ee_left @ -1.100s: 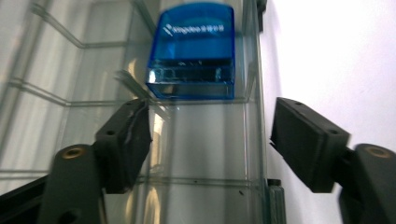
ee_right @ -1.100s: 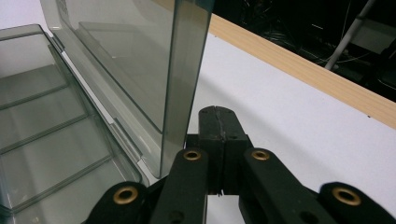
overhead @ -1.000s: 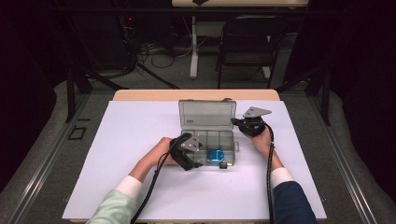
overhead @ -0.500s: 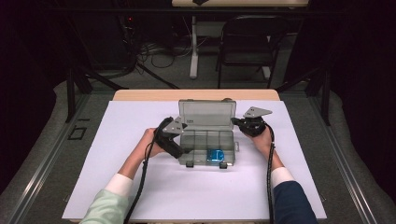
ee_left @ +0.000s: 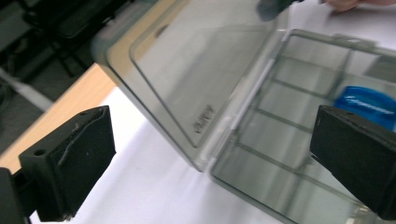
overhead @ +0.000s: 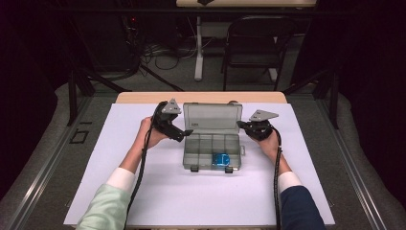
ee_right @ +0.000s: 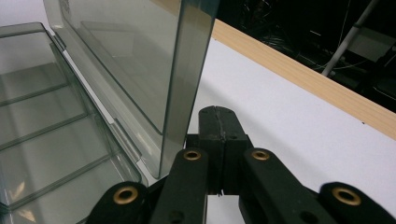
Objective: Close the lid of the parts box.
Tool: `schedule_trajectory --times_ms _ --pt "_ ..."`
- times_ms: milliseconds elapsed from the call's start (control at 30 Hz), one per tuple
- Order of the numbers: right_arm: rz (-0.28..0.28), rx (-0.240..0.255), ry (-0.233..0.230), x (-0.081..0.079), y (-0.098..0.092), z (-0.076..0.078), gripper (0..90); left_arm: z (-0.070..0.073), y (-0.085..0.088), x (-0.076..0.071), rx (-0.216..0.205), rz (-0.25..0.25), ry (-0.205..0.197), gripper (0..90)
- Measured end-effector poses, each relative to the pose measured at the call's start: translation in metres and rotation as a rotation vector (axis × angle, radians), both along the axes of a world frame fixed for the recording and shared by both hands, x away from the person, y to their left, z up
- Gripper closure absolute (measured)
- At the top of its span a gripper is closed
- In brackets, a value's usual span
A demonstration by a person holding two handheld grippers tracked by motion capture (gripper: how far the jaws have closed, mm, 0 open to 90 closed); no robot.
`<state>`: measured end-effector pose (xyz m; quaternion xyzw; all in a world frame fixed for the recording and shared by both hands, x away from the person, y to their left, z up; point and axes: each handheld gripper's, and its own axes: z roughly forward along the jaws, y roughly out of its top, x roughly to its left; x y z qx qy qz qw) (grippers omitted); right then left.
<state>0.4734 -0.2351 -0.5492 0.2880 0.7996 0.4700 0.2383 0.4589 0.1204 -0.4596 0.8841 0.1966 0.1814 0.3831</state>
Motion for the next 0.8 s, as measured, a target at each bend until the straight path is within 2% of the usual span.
schedule_trajectory --times_ms 100,133,167,367,433,467,533,567,667,800 --pt "0.000 -0.001 -0.002 0.000 0.000 0.000 90.0 0.006 -0.004 0.006 0.029 0.017 -0.013 0.7" --pt "0.000 -0.003 -0.002 0.000 0.000 0.000 90.0 0.007 -0.005 0.008 0.026 0.007 -0.006 2.5" --pt "0.001 -0.005 -0.002 0.000 0.000 0.000 90.0 0.010 -0.005 0.011 0.030 0.019 -0.011 5.8" --pt "0.001 -0.011 -0.005 0.000 0.000 0.000 90.0 0.022 -0.006 0.021 0.005 0.025 -0.015 20.4" --pt "0.001 -0.011 -0.006 0.000 0.000 0.000 90.0 0.024 -0.008 0.022 0.007 0.025 -0.019 28.9" --pt "0.001 -0.011 -0.006 0.000 0.000 0.000 90.0 0.024 -0.009 0.023 0.010 0.034 -0.031 30.8" --pt "0.001 -0.011 -0.005 0.000 0.000 0.000 90.0 0.025 -0.010 0.022 0.011 0.033 -0.044 42.1" --pt "0.001 -0.009 -0.005 0.000 0.000 0.000 90.0 0.025 -0.010 0.021 0.014 0.042 -0.054 44.2" --pt "-0.001 -0.011 -0.002 0.000 0.000 0.000 90.0 0.025 -0.008 0.020 0.000 0.050 -0.073 59.1" --pt "-0.010 -0.001 -0.002 -0.001 -0.001 0.001 87.2 0.024 -0.003 0.018 -0.012 0.037 -0.088 69.4"
